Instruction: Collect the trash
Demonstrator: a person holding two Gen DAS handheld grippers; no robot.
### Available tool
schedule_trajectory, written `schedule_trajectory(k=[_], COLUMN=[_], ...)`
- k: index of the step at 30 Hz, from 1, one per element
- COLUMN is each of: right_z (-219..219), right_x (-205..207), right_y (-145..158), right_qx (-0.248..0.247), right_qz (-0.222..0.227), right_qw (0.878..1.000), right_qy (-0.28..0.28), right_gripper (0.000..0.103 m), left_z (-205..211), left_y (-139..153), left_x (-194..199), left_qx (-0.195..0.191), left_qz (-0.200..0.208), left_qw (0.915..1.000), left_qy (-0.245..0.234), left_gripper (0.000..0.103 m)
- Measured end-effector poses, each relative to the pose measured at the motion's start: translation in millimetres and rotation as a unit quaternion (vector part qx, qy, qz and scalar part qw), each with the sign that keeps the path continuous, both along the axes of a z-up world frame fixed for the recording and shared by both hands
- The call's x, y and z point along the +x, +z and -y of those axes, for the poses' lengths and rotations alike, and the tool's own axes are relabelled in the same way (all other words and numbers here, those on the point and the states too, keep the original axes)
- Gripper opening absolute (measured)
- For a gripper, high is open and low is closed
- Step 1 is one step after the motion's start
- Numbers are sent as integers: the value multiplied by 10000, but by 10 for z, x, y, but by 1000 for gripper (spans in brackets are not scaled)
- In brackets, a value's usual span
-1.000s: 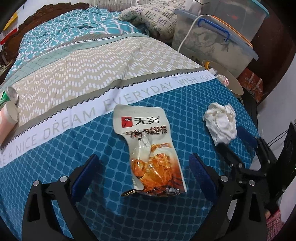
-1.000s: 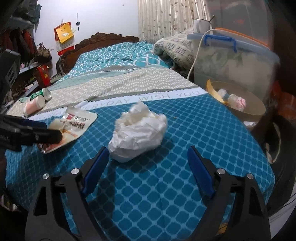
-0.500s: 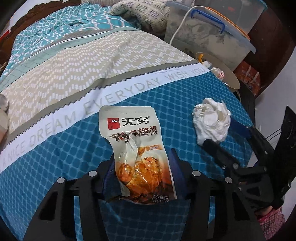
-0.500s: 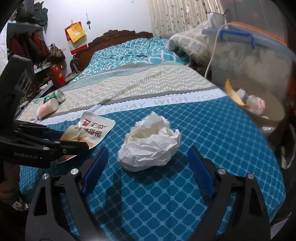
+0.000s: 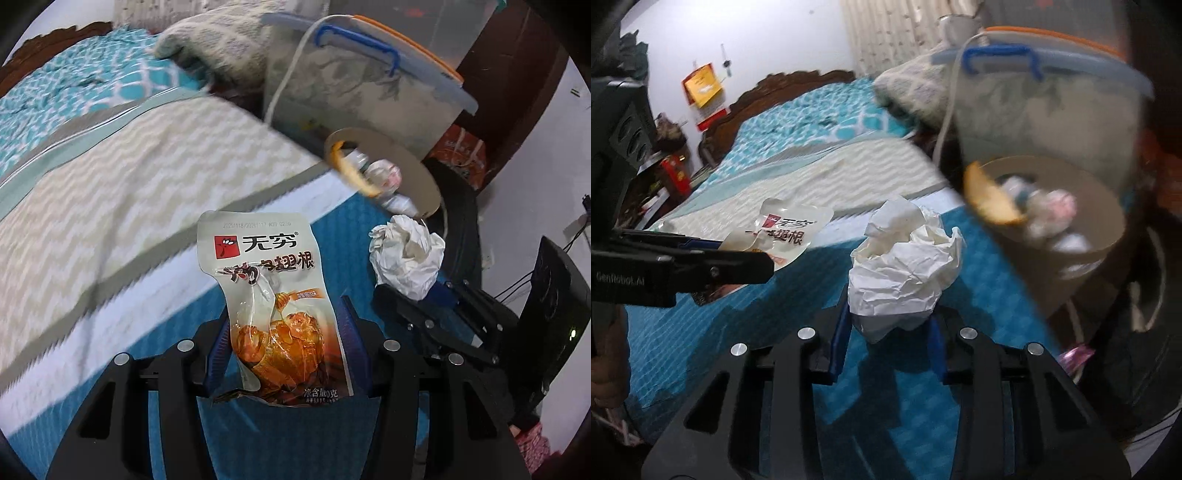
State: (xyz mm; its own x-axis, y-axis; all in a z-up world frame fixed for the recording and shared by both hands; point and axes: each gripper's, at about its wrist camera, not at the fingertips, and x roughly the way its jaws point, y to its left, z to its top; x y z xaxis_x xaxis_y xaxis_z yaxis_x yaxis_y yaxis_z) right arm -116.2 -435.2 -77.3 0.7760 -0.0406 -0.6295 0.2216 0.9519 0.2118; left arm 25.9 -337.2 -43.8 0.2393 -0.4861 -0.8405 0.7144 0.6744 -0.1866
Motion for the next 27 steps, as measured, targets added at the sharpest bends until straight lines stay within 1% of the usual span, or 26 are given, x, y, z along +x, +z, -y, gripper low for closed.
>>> schedule_trajectory(k=[3, 5, 7, 8, 9, 10, 11, 12, 14, 15, 17, 19, 22, 25, 27], right_z=[356, 619, 907, 1055, 1195, 1310, 1459, 1527, 1592, 1607, 1592, 1544, 1433, 1257, 1086], right_x=[61, 135, 236, 295, 360, 419, 453, 435, 366, 294, 98, -46, -223, -251, -239], right_y=[80, 104, 104, 99, 92, 72, 42, 40, 64, 89, 121, 135, 126, 165, 210], right_qx=[-129, -110, 15, 34, 26, 103, 335, 373, 323, 320, 301, 381, 750, 998, 1095], right_qz=[17, -24, -86, -111, -175, -267, -319, -257, -217, -131, 38, 179, 405, 574, 657], right_qw=[9996, 9992, 9986, 9979, 9970, 9963, 9953, 9944, 9933, 9931, 9915, 9902, 9872, 9864, 9868], right_qy=[-240, -390, -526, -635, -754, -813, -856, -958, -1090, -1123, -1262, -1333, -1349, -1175, -998], right_gripper=[38, 38, 38, 41, 45, 55, 57, 59, 59, 60, 61, 61, 61, 61, 61], left_z=[379, 684, 1001, 1135, 1309, 1492, 1609, 1759, 1956, 1984, 1968, 1842, 1556, 1122, 745], left_y=[25, 35, 20, 5, -13, -41, -76, -122, -193, -201, -182, -111, 7, 139, 244], left_x=[94, 174, 298, 352, 423, 494, 543, 591, 623, 620, 600, 589, 608, 634, 632], left_qx=[-134, -205, -318, -381, -474, -540, -538, -508, -395, -364, -387, -461, -597, -694, -685], left_qz=[-71, -133, -265, -347, -466, -575, -662, -785, -905, -913, -917, -831, -746, -516, -181], left_qw=[9996, 9992, 9983, 9978, 9968, 9958, 9953, 9945, 9936, 9936, 9929, 9935, 9941, 9960, 9974], left_qy=[-218, -332, -402, -420, -446, -456, -465, -481, -540, -564, -647, -631, -506, -227, 84], left_gripper=[51, 51, 51, 51, 52, 56, 61, 70, 71, 71, 72, 74, 74, 74, 74])
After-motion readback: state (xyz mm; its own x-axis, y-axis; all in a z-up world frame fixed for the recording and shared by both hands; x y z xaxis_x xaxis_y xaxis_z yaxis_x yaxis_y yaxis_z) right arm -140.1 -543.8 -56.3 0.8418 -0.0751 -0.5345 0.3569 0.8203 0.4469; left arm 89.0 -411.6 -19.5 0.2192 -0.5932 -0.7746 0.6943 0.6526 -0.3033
